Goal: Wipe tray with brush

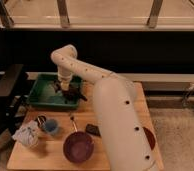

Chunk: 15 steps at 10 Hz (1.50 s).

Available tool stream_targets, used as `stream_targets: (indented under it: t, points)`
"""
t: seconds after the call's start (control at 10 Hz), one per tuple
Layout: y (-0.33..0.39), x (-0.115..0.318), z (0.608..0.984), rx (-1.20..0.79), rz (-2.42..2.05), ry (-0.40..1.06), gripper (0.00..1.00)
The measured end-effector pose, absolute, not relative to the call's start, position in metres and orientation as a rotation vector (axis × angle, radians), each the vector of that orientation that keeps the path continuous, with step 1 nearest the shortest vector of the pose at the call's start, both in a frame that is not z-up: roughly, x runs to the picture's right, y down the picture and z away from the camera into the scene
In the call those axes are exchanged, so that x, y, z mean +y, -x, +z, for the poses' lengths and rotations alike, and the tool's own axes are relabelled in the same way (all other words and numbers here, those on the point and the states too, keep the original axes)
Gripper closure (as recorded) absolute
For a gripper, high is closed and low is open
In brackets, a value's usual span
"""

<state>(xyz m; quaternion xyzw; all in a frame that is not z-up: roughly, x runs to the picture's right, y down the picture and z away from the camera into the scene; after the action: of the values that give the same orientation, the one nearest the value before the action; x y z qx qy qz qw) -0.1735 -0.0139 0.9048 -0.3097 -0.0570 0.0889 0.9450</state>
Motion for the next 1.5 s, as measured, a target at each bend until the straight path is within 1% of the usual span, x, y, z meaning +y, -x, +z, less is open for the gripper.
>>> stream_targets:
  t: [0.2, 0.5, 0.7, 0.9, 1.2, 1.5]
  points:
    - [0.171, 0.001, 0.899, -0.124, 0.204, 0.642, 1.00]
    - [0.128, 0.016, 0.889, -0.107, 0.280, 0.639, 1.00]
    - [0.093, 0.011, 0.888, -0.082, 0.329, 0.621, 1.00]
    - [0.079, -0.006, 0.891, -0.081, 0.329, 0.604, 1.00]
    - [0.092, -0.031, 0.900, -0.084, 0.269, 0.587, 1.00]
    - [0.149, -0.049, 0.906, -0.119, 0.184, 0.578, 1.00]
